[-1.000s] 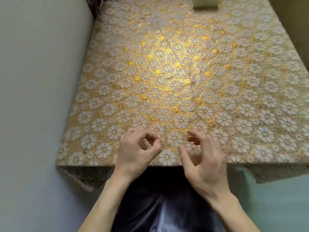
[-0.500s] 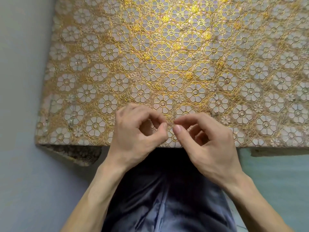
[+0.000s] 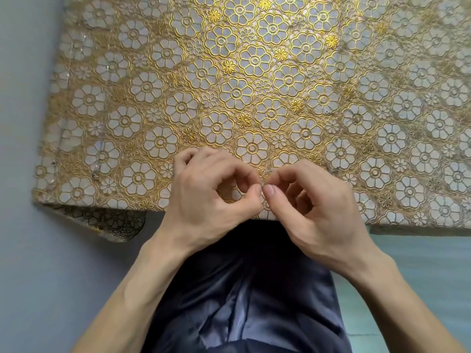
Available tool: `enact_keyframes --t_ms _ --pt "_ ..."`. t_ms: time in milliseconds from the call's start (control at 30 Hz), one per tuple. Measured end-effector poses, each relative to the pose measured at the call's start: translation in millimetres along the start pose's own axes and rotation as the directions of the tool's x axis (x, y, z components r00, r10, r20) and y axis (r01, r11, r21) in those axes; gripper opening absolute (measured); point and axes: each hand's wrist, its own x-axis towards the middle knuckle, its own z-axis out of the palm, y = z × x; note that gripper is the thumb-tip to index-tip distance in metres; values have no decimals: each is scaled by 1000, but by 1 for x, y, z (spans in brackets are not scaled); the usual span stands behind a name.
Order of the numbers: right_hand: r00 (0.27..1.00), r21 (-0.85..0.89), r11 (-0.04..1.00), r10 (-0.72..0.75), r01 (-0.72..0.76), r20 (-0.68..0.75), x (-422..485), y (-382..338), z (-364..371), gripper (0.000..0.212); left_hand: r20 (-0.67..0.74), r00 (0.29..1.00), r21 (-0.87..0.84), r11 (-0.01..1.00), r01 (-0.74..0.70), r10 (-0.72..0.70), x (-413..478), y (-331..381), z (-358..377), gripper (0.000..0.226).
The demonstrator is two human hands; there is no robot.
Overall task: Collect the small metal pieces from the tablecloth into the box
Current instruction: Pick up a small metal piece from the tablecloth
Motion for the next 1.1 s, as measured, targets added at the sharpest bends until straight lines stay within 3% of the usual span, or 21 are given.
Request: enact_keyframes --t_ms 533,733,933,1100 --pt "998 -76 997 -16 21 59 2 -1 -4 10 21 999 -32 998 -48 49 -3 2 0 7" --pt "994 93 990 99 -102 38 1 -7 -2 10 -38 999 -81 996 -21 18 -4 7 6 6" --pt "938 356 868 319 -347 136 -1 -7 -1 17 -120 990 33 997 -76 80 -10 8 13 6" --pt "971 233 943 238 -237 23 -2 -8 -2 6 -53 999 -71 997 -11 7 -7 7 10 8"
